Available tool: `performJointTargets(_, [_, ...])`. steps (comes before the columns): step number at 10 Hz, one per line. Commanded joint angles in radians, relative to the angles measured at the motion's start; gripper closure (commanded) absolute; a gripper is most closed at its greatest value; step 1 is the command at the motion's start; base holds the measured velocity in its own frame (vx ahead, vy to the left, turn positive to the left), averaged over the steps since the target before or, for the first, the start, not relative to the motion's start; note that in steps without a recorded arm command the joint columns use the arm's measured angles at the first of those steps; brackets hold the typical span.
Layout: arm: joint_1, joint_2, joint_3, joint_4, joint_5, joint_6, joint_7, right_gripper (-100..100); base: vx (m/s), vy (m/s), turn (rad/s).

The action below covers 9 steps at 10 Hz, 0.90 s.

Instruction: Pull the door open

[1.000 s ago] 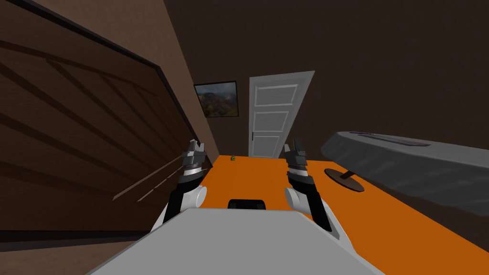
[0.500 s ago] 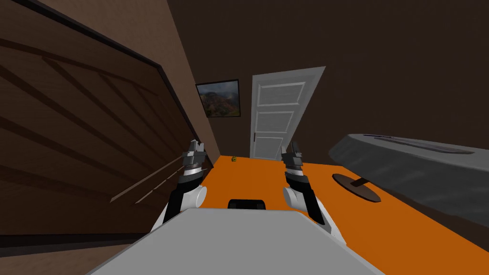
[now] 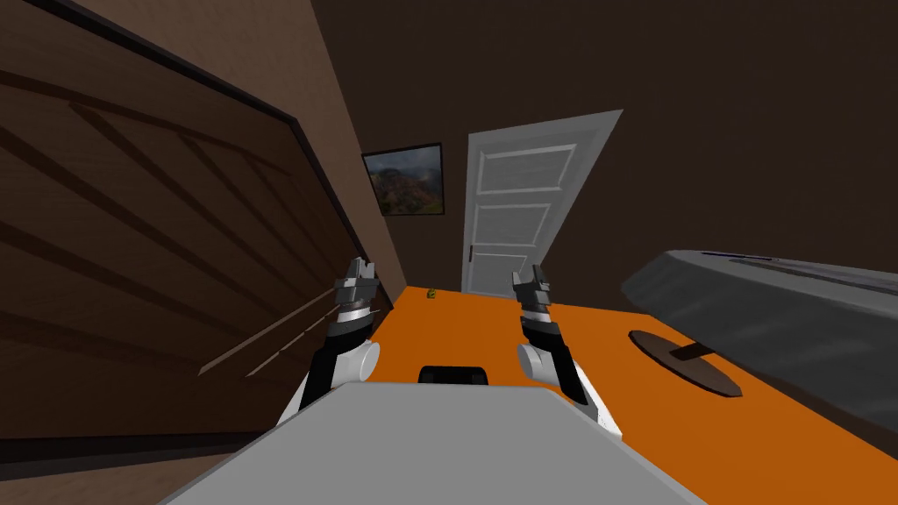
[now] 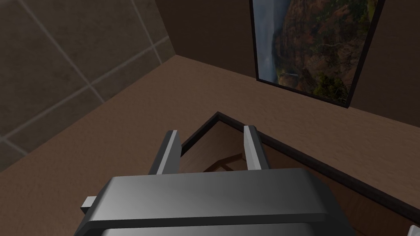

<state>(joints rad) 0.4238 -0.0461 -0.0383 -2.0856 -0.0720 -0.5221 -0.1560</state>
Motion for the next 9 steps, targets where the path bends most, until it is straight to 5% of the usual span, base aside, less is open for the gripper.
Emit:
performJointTargets(1, [-0.009,-0.005,0.006,0.037,-0.020,-0.014,-0.027,-100,0.106,-0.014,0.076])
performJointTargets(9, [-0.057,-0.035,0.023,0.207,-0.134,-0.063,-0.166,-100,0.096,-0.009,0.074])
